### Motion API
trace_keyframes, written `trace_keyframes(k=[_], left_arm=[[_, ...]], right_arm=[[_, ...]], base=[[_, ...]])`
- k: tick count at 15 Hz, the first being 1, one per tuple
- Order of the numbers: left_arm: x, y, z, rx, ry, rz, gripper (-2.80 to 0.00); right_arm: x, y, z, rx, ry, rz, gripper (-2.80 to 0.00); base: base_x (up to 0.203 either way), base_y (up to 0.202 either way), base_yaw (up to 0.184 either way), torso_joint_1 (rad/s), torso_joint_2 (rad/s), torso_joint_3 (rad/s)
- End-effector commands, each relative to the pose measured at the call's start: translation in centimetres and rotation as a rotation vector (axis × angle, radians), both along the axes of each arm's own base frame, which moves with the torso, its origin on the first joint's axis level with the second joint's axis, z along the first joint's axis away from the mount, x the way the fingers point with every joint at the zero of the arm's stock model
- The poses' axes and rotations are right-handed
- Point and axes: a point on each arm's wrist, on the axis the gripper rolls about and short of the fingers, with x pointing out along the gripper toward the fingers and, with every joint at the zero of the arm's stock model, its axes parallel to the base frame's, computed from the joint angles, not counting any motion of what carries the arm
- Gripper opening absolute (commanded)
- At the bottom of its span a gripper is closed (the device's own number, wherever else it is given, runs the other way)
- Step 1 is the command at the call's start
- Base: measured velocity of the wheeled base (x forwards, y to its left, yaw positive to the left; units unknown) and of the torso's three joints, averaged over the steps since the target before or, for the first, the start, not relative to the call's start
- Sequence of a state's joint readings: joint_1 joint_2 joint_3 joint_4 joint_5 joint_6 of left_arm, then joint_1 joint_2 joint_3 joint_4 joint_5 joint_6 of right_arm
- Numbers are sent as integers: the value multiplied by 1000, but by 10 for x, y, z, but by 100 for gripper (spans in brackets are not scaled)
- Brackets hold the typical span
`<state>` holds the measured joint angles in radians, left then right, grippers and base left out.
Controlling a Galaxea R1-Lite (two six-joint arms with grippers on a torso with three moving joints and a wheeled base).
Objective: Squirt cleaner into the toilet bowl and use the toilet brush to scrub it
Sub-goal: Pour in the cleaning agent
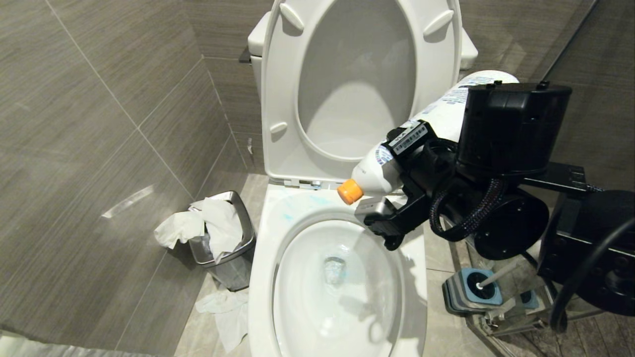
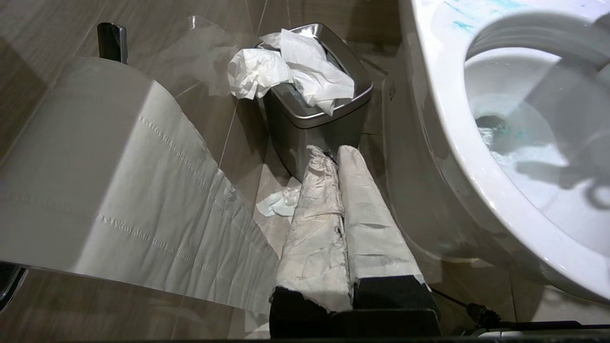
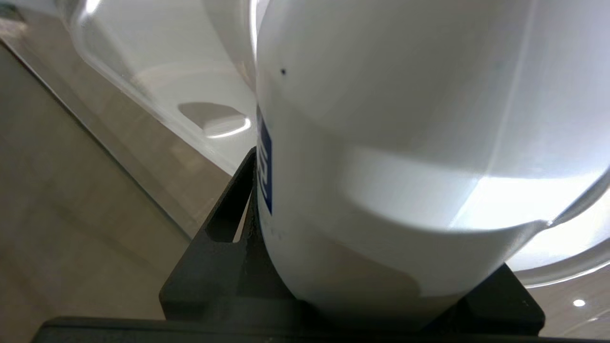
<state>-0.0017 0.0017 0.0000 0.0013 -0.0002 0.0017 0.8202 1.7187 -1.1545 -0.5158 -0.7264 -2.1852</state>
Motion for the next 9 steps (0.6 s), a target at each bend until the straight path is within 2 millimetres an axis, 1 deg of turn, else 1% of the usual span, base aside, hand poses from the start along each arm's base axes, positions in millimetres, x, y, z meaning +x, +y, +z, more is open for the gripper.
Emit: trace_keyframes(k=[1,5,9], left_arm=[[0,0,0,0,2,-1,-280],[0,0,0,0,2,0,-280],[0,0,0,0,2,0,-280]], right_arm=[[1,1,0,-18,-3,-3,-280],[1,2,2,-53,-12,-11,-280],[0,2,2,-53,-13,-7,-280]], base=[[0,0,0,0,0,0],[0,0,0,0,0,0],[0,0,0,0,0,0]])
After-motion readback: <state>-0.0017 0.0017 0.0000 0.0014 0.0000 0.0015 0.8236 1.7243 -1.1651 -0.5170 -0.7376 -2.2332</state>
